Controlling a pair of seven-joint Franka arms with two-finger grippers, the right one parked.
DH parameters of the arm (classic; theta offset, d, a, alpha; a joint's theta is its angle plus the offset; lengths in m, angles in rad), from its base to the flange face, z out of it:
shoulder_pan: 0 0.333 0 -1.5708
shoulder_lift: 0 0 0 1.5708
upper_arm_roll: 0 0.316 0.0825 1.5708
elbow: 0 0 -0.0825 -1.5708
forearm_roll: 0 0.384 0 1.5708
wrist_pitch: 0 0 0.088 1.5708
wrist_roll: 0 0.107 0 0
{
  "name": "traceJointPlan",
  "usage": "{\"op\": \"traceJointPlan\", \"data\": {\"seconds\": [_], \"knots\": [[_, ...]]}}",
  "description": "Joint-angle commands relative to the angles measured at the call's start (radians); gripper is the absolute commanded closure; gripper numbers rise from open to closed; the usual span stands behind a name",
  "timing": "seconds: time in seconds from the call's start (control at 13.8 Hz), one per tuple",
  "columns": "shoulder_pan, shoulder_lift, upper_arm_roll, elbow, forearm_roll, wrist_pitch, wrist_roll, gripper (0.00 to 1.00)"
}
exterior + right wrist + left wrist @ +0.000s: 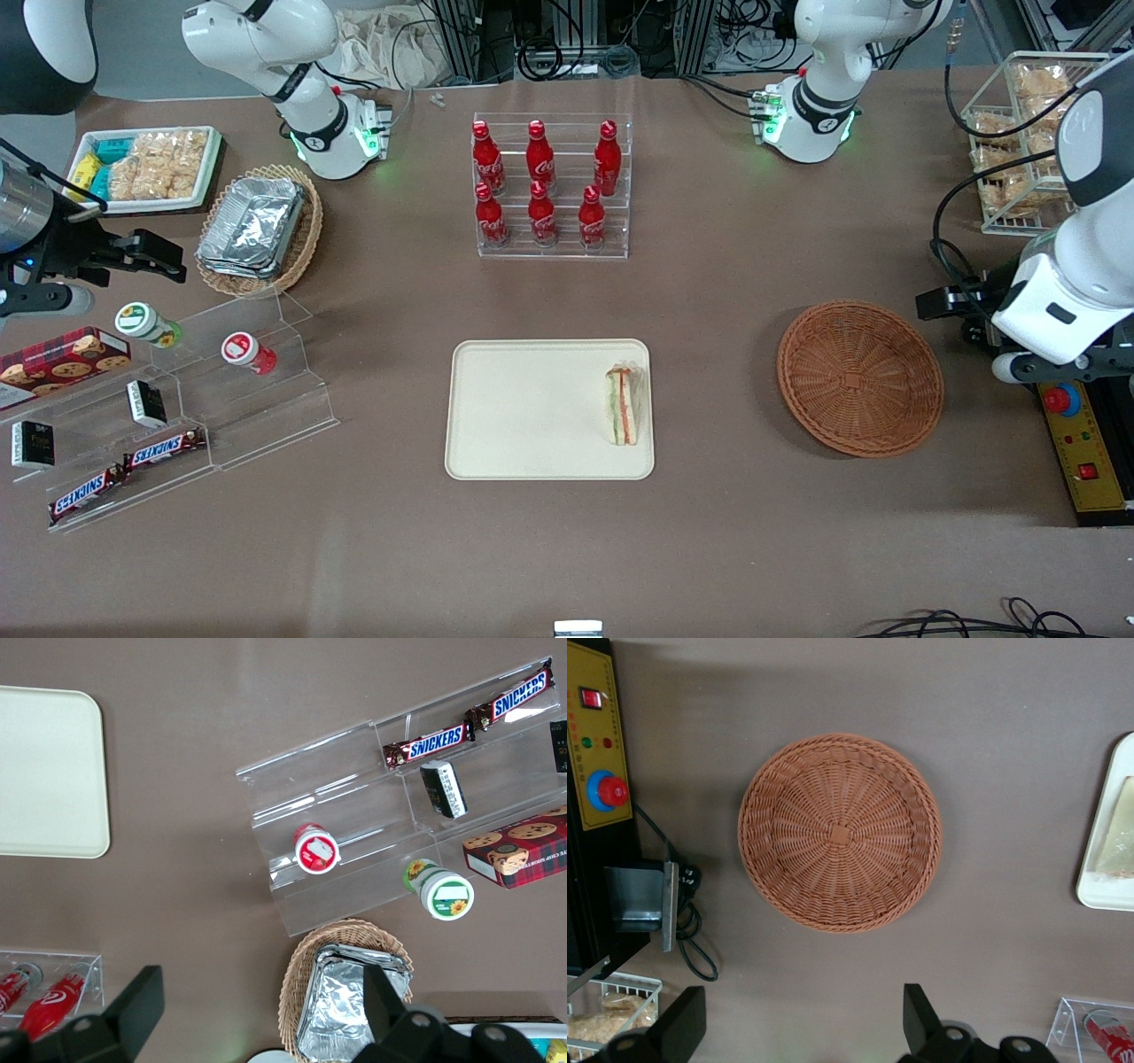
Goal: Place sandwich from basket to tray
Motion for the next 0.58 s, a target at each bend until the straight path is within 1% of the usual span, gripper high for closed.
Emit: {"op": "traceJointPlan", "data": {"seconds": [0.0, 0.07, 0.15, 0.29, 0.36, 0.51], "knots": [[0.063, -0.040, -0.007, -0.034, -0.015, -0.012, 0.061, 0.00], [0.066, -0.045, -0.004, -0.034, -0.015, -0.029, 0.093, 0.00], [0.056, -0.057, 0.023, -0.035, -0.020, -0.034, 0.109, 0.00], [-0.059, -0.069, 0.176, -0.047, -0.061, -0.032, 0.135, 0.00], [-0.082, -0.077, 0.218, -0.055, -0.085, -0.031, 0.147, 0.00], [-0.099, -0.106, 0.227, -0.101, -0.089, -0.011, 0.149, 0.00]]}}
